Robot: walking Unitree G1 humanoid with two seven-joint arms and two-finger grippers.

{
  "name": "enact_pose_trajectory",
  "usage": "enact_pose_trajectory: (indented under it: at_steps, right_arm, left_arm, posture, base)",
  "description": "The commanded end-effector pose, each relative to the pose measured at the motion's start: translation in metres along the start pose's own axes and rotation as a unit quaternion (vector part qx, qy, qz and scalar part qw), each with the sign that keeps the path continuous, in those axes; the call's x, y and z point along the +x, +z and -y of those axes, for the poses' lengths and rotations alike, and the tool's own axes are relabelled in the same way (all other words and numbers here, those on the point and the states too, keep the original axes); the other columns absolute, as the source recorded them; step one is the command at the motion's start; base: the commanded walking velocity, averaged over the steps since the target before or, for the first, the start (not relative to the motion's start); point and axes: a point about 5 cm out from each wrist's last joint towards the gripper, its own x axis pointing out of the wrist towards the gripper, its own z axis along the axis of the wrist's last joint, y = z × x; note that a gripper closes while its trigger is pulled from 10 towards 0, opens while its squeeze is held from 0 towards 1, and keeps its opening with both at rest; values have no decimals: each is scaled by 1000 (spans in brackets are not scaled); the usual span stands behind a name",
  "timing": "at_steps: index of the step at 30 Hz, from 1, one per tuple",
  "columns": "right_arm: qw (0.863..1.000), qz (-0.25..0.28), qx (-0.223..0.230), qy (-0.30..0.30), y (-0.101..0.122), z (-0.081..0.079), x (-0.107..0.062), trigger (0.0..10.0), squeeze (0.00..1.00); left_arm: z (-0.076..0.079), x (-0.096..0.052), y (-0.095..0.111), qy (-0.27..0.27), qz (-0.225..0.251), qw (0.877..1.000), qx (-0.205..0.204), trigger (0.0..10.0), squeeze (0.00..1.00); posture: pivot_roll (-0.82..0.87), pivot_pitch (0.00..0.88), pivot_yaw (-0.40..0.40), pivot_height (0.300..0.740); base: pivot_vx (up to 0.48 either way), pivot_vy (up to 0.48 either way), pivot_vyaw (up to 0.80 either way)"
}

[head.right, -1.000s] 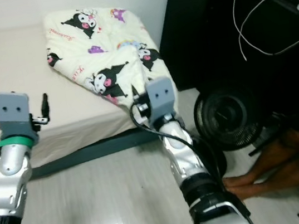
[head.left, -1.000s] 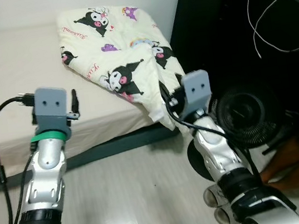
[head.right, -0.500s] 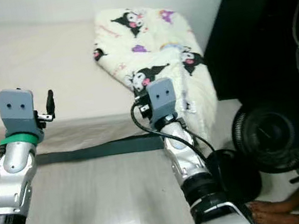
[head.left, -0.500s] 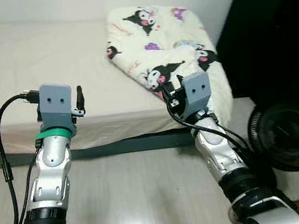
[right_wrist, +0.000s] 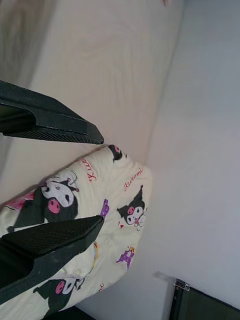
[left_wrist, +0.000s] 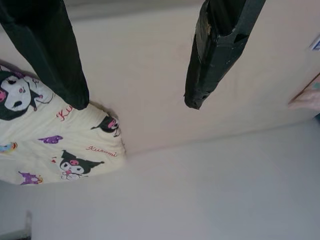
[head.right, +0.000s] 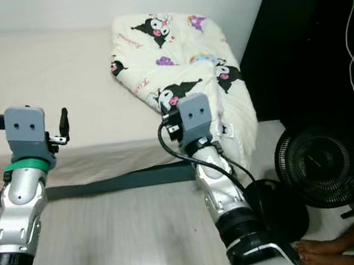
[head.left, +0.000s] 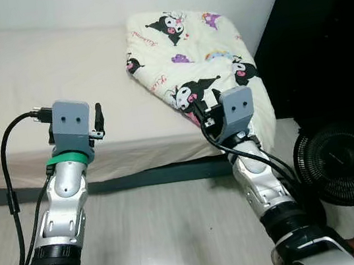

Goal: Clean up the room

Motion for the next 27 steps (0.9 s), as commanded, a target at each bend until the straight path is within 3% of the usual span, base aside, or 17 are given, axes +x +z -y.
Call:
enact_pose_trajectory:
  at_steps: [1, 27]
  right_arm:
    - [1000, -7, 1, -10, -3, 5, -3, 10000, 0]
    - [1000, -15, 0, -3, -6, 4, -6, 10000, 0]
  left_arm:
    - [5, 1, 0, -8, 0, 1000, -2, 10000, 0]
    - [7, 3, 1, -9, 1, 1000, -5, 10000, 0]
  posture:
    - [-46, 55, -39, 740]
    - [-50, 48, -39, 740]
  base:
    - [480, 0, 0]
    - [366, 0, 0]
